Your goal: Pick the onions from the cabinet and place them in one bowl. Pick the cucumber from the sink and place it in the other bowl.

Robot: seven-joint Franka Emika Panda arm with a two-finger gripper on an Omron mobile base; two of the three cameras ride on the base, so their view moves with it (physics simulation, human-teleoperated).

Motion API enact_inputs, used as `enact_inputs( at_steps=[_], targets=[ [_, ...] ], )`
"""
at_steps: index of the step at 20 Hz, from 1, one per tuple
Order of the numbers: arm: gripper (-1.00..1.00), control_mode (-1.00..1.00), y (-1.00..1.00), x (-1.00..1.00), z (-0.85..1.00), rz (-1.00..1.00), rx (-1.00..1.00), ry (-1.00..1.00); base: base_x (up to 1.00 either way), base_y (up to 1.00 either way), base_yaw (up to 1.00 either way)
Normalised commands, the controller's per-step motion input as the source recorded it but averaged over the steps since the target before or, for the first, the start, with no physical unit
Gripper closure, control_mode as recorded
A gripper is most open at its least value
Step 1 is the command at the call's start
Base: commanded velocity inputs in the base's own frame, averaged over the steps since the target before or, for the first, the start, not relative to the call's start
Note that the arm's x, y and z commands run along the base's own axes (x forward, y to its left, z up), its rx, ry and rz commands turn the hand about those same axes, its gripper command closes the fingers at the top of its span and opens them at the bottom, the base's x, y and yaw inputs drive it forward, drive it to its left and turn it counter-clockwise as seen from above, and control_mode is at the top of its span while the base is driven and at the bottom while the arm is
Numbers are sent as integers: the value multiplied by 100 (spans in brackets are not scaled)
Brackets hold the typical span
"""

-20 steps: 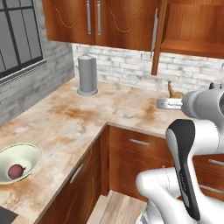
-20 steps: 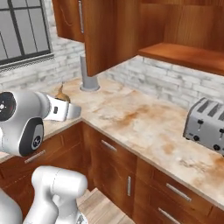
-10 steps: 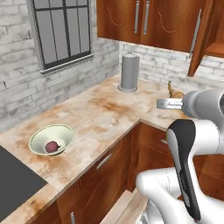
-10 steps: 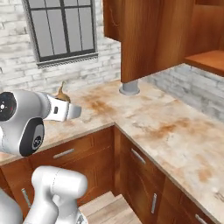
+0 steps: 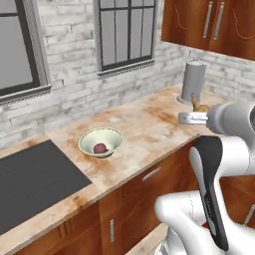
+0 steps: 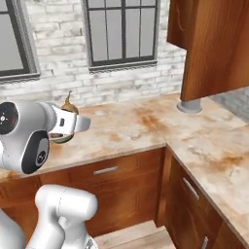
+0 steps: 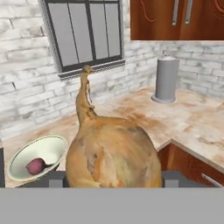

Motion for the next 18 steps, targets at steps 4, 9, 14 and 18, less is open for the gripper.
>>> enact_inputs(
  at_steps=[4, 9, 14, 18],
  targets=[
    [100, 100, 0, 0, 0, 0, 0, 0, 0, 51, 40],
    [100, 100, 0, 0, 0, 0, 0, 0, 0, 49, 41],
    [100, 100, 0, 0, 0, 0, 0, 0, 7, 41, 42],
    [100, 100, 0, 0, 0, 0, 0, 0, 12, 26, 45]
  ],
)
